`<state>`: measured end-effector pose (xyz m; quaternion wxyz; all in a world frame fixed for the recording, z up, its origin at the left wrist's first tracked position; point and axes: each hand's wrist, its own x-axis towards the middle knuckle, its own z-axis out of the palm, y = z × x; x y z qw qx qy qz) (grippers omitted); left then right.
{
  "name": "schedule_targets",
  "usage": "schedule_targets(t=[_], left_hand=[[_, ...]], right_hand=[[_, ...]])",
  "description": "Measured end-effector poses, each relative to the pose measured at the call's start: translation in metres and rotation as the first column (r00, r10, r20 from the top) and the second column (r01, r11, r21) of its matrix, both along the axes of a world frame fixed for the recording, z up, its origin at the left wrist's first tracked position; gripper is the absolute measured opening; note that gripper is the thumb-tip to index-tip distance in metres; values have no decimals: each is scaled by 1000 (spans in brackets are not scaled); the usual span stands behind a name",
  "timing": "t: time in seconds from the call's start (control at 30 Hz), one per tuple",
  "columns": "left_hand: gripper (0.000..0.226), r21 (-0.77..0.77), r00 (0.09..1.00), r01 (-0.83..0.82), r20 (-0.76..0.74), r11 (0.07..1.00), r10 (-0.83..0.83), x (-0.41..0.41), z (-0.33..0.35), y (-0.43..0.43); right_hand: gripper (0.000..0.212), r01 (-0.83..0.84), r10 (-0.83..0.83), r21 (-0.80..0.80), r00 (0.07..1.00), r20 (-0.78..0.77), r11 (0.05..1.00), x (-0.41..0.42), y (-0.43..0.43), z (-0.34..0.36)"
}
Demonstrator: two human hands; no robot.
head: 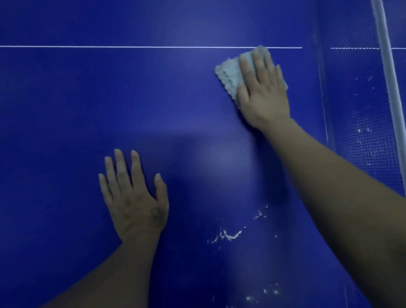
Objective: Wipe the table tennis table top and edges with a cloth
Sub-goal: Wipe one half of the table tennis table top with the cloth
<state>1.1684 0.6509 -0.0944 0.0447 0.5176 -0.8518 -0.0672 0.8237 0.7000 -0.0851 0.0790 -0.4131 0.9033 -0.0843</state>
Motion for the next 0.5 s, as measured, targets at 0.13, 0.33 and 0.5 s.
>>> schedule_targets(t=[0.13,0.33,0.5], left_hand=[[72,2,1000,5,-12,1000,-5,0,3,0],[73,18,1000,-2,-15,1000,2,-2,5,0],[73,4,1000,-2,-18,1000,2,0,3,0]], right_hand=[[65,171,-171,6,985,32,985,46,70,4],[65,-5,3,61,1000,22,998,109,105,2],[68,-60,60,40,998,-15,997,8,30,-1]])
